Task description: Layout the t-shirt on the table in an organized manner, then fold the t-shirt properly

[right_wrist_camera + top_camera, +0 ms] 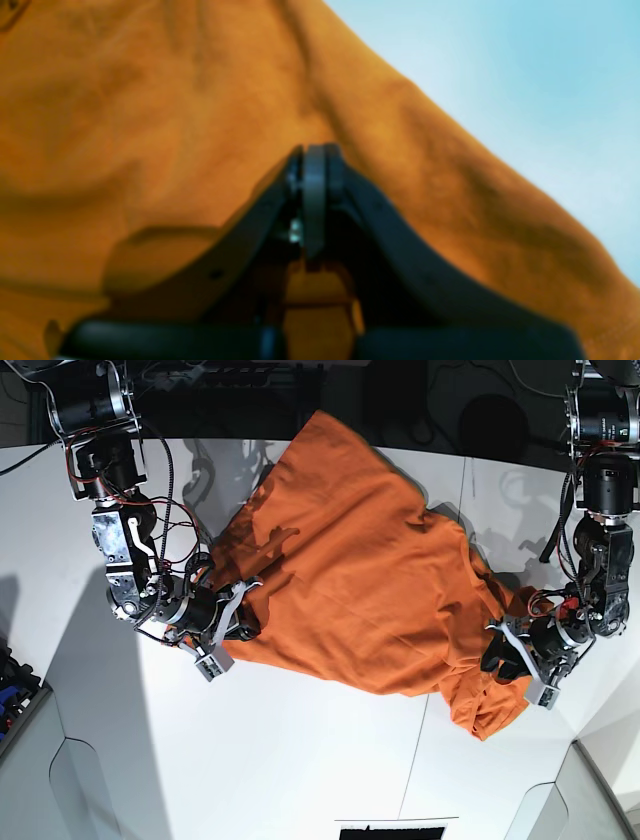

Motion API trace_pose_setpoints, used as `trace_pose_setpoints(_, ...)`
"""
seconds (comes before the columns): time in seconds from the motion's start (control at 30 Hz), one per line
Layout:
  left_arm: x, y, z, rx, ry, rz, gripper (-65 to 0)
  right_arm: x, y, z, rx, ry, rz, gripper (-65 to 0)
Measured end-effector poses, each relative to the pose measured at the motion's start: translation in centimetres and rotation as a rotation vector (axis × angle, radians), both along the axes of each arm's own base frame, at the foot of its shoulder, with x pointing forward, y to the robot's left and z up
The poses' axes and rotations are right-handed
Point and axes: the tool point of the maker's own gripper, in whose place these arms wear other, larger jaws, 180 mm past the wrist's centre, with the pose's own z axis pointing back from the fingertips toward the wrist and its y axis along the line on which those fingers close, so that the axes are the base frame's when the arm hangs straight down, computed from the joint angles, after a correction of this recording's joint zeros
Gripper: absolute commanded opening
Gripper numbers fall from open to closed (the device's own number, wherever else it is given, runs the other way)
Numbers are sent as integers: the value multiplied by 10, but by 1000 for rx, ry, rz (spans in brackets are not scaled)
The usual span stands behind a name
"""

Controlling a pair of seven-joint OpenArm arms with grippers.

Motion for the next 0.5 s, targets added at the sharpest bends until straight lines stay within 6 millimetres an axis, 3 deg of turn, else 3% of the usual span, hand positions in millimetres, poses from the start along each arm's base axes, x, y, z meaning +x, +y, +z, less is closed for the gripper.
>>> trace_pose_setpoints(0.13, -12, 21, -19, 12, 63, 40, -386, 0, -1, -1, -13, -4, 4, -650)
trace_pose_setpoints(0.33, -24, 91, -3, 125, 108, 145, -386, 0, -1, -1, -13, -6, 5, -650)
trace_pose_setpoints(0.5, -35, 87, -9, 89, 147, 126, -386, 0, -1, -1, -14, -8, 5, -650)
